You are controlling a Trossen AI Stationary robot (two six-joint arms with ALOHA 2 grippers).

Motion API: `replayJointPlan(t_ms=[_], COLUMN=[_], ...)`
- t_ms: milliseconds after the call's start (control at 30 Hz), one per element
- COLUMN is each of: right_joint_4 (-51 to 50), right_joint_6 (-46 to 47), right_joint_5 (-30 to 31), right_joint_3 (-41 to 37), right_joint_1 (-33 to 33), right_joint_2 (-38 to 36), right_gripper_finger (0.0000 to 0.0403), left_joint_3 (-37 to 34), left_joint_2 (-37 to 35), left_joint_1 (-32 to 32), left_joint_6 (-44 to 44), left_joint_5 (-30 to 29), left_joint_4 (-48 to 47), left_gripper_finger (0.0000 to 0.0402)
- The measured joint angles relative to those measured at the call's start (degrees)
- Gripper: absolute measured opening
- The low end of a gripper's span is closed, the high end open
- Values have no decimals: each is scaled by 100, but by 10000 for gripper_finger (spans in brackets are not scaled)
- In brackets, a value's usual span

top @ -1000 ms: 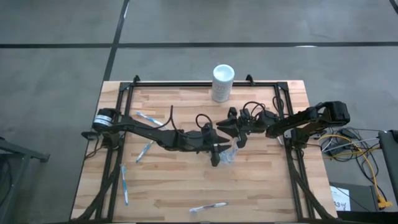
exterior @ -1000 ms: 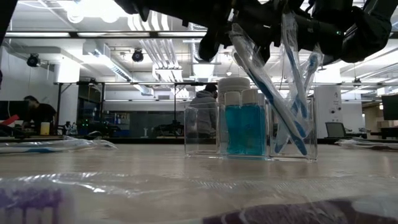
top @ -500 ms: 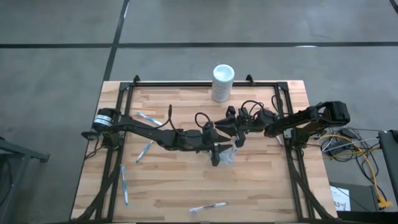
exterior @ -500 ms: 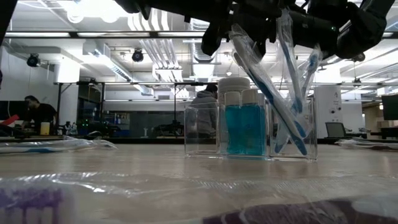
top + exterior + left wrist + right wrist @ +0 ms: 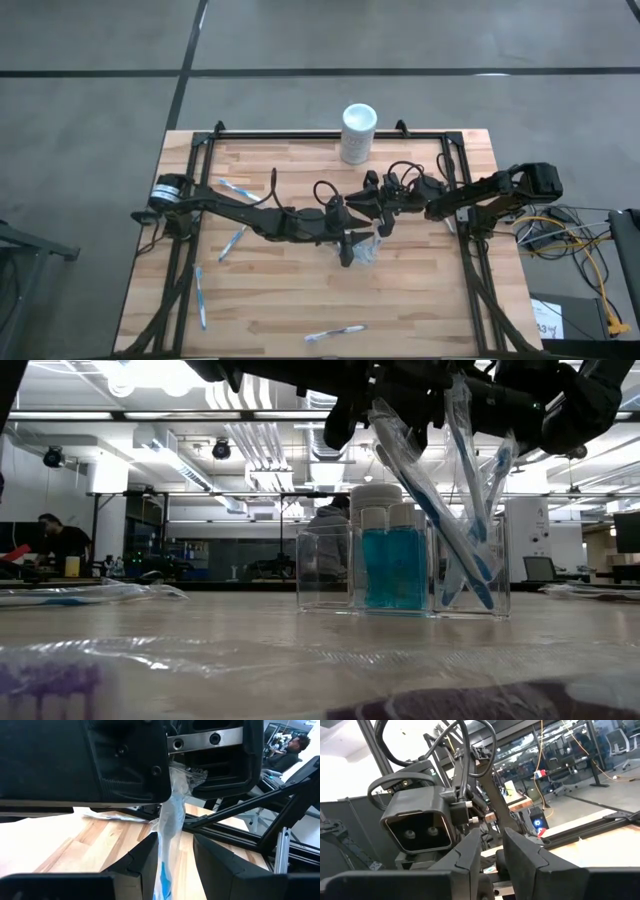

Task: Pick & Place toothbrushing station
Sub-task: Adjust the blue toothbrush in the transparent organizer

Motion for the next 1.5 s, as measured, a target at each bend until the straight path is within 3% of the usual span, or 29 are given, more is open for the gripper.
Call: replayJointPlan(t_ms=[800, 1133, 1500], right_joint_4=[0, 1, 11], right_joint_6=[4, 4, 13], right_joint_5=[2, 4, 20], right_joint_3=[0, 0, -2], right_joint_1=[0, 0, -2], right_joint_2=[2, 2, 4], right_gripper_finger=[85, 77, 79], left_joint_3=[-16, -15, 229], left_joint_2=[-7, -6, 535], left_joint_1=[29, 85, 87], left_joint_6=[-196, -688, -825], left_joint_5=[-2, -11, 17], left_joint_4=[11, 165, 158], left_gripper_finger=[129, 129, 129])
